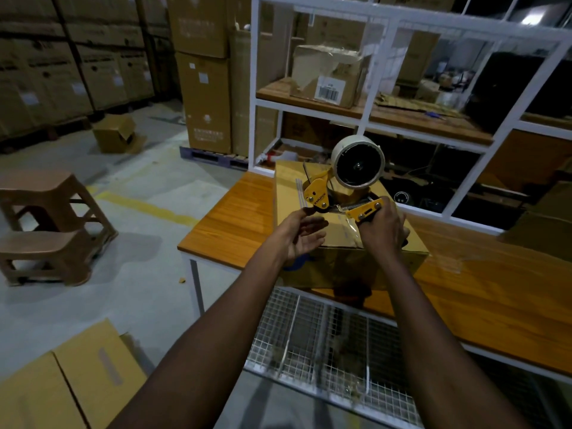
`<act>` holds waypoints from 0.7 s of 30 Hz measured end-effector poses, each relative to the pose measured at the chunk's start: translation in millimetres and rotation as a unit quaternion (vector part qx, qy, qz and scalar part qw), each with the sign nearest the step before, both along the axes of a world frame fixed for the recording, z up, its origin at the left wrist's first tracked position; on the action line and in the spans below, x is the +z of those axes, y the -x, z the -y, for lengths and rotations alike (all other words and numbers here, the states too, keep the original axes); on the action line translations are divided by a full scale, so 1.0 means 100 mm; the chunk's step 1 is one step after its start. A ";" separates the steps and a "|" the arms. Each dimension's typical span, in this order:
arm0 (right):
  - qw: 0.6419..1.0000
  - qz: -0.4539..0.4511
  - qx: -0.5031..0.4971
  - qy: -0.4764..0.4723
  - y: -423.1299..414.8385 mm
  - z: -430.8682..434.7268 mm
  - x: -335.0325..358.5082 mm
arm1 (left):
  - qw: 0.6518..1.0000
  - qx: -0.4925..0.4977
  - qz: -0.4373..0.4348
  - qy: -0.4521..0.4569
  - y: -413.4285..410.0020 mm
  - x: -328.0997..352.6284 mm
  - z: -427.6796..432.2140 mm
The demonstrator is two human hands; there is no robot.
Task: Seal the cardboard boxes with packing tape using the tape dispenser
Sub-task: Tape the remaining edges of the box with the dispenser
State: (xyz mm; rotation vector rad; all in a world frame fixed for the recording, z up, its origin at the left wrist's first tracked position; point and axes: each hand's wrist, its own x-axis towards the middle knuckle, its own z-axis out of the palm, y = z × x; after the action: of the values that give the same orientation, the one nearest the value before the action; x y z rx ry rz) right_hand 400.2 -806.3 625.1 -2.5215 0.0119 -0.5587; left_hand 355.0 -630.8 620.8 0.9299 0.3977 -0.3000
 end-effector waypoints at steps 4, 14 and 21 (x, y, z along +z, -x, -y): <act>1.000 -0.002 0.000 0.009 -0.03 0.01 -0.02 | 0.996 0.084 0.004 0.018 -0.06 -0.01 0.04; 0.997 -0.017 0.022 0.078 -0.13 0.07 -0.22 | 0.977 0.119 0.031 -0.175 0.00 -0.36 -0.48; 0.988 -0.012 0.082 0.134 -0.15 -0.08 -0.38 | 0.956 0.140 0.031 -0.255 0.01 -0.76 -0.65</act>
State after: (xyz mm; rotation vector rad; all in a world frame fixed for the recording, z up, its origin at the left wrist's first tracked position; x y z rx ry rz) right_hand 414.7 -798.0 587.5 -2.7554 -0.2753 -0.4895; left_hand 353.9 -566.2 544.7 1.3661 0.5556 0.1004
